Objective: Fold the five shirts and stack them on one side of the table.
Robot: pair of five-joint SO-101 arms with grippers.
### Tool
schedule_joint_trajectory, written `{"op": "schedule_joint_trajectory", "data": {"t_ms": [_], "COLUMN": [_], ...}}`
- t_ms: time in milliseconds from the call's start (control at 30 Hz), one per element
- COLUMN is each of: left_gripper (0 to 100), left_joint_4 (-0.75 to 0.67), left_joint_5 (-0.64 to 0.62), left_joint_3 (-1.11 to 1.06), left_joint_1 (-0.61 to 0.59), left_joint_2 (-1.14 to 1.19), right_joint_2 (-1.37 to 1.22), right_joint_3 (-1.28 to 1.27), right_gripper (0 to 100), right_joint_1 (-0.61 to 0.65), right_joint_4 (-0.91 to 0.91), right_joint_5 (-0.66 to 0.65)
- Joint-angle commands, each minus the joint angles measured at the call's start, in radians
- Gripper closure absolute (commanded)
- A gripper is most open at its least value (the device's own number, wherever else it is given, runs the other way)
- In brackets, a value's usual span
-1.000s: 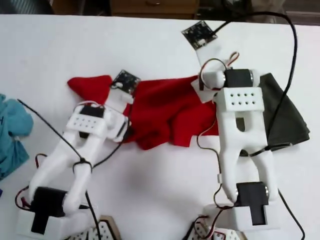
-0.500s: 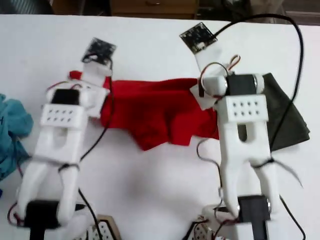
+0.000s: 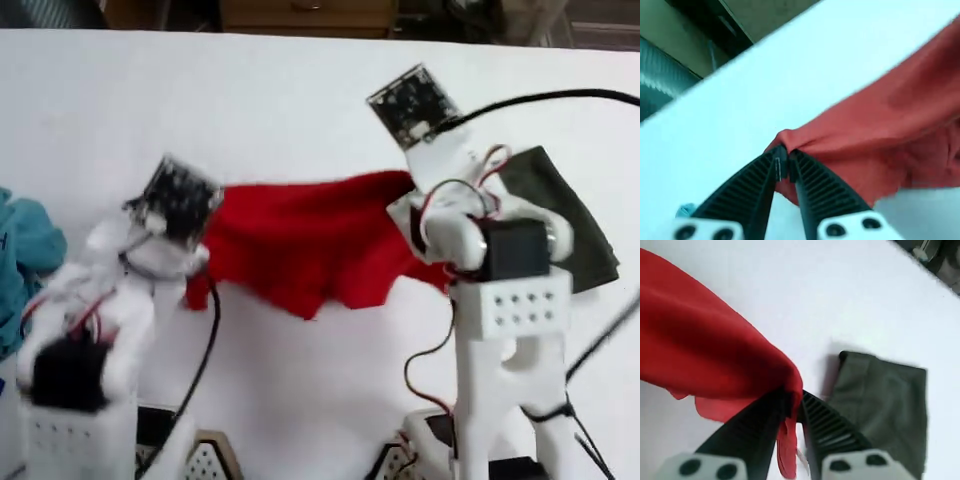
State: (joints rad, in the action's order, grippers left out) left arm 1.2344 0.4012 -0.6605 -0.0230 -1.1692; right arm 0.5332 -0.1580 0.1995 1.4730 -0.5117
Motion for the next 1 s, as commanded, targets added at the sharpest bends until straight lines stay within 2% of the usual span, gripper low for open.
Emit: {"op": "schedule_joint_trajectory", "data": {"t_ms": [0,267,400,500,600,667,767,967], "left_gripper": [98,98,98,98,98,98,98,98], "left_joint_4": [-0.068,-0.265,-0.273,-0.270,-0.315,-0.321,-0.250,0.023], "left_joint_5": [0.009,0.009,0.005,0.003,0.002,0.002,0.002,-0.020], "left_joint_3": [-0.145,-0.346,-0.318,-0.298,-0.291,-0.236,-0.077,0.346], "left_joint_1": [0.009,0.008,0.008,-0.021,-0.025,-0.029,-0.023,-0.023], "left_joint_2": [-0.066,-0.066,-0.064,-0.058,0.048,0.172,0.400,0.740], "right_joint_2": [0.007,-0.001,-0.002,-0.004,-0.004,-0.001,0.004,0.005], "right_joint_3": [-0.184,-0.489,-0.532,-0.531,-0.529,-0.528,-0.526,-0.446], "right_gripper": [97.4,97.4,97.0,87.8,76.2,74.8,76.2,76.9], "right_joint_1": [0.005,0.008,0.008,-0.001,-0.010,-0.010,-0.013,-0.108], "right_joint_4": [-0.122,-0.464,-0.504,-0.503,-0.504,-0.506,-0.501,-0.444], "right_joint_5": [-0.006,-0.006,-0.006,-0.008,-0.008,-0.008,-0.008,-0.035]}}
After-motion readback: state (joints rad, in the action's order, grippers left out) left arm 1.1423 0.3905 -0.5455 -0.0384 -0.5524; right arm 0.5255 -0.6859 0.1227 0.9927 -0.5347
